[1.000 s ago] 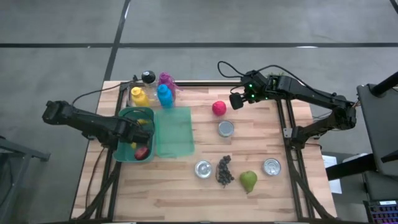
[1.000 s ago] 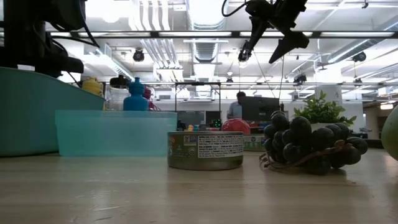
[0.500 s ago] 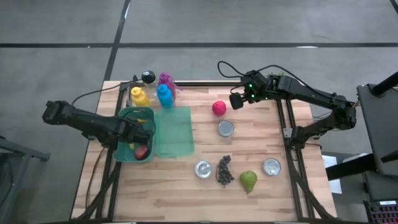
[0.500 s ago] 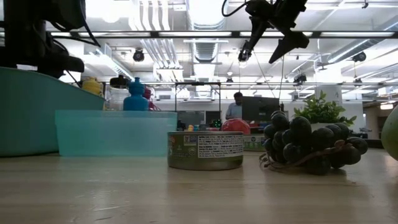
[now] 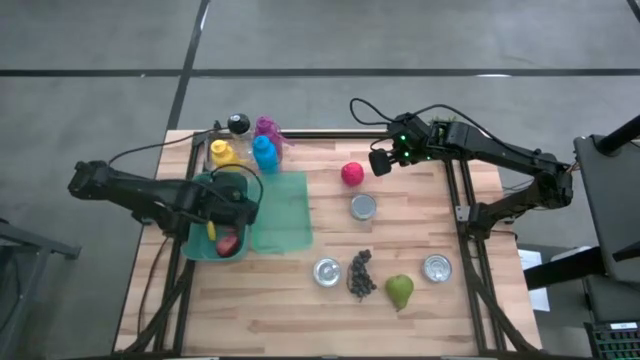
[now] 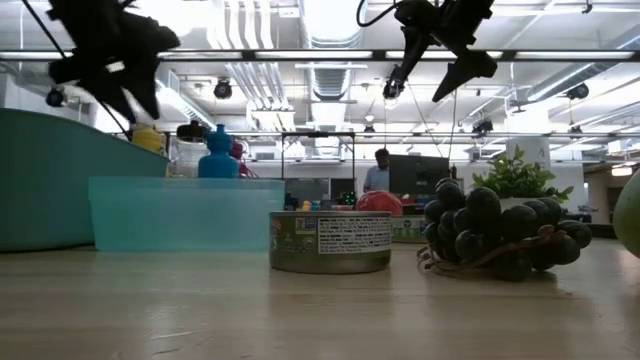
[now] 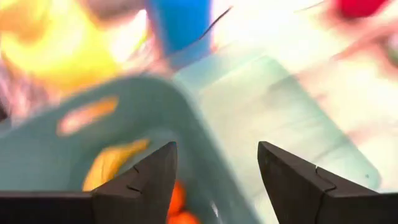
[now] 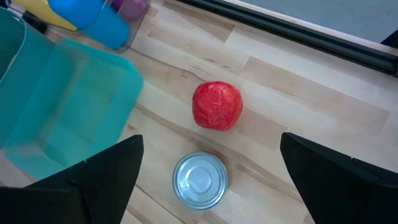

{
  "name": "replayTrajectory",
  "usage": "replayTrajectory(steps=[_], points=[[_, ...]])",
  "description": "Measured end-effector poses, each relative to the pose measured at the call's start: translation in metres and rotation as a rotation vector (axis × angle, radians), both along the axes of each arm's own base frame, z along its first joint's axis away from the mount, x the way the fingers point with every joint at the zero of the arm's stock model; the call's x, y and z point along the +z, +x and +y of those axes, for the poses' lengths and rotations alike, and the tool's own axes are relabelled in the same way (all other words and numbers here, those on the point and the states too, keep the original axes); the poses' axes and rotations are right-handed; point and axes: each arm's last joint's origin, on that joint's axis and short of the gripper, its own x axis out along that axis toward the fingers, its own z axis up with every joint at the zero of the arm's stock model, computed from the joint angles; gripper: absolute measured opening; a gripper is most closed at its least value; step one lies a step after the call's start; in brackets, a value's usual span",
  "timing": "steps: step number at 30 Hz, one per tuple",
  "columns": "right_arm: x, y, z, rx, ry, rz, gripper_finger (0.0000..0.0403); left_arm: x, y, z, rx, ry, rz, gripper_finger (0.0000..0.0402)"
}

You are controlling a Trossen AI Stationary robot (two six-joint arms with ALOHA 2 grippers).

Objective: Pick & Place Food Item
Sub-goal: Put the red apple into the green bin

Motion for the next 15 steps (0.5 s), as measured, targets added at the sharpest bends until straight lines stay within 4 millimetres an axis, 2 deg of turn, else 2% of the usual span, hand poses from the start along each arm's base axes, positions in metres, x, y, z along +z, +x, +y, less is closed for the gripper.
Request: replayTrajectory(steps=[5, 15], points=[[0.0, 0.0, 0.0, 0.0, 0.0, 0.0, 0.0378, 0.007, 0.012, -0.001, -0.21, 0.1, 0.017, 0.0229], [0.0, 0.0, 0.0, 0.0, 0.0, 0.0, 0.0378, 0.014, 0.022, -0.001, -0.259, 0.229, -0.041, 0.0229]])
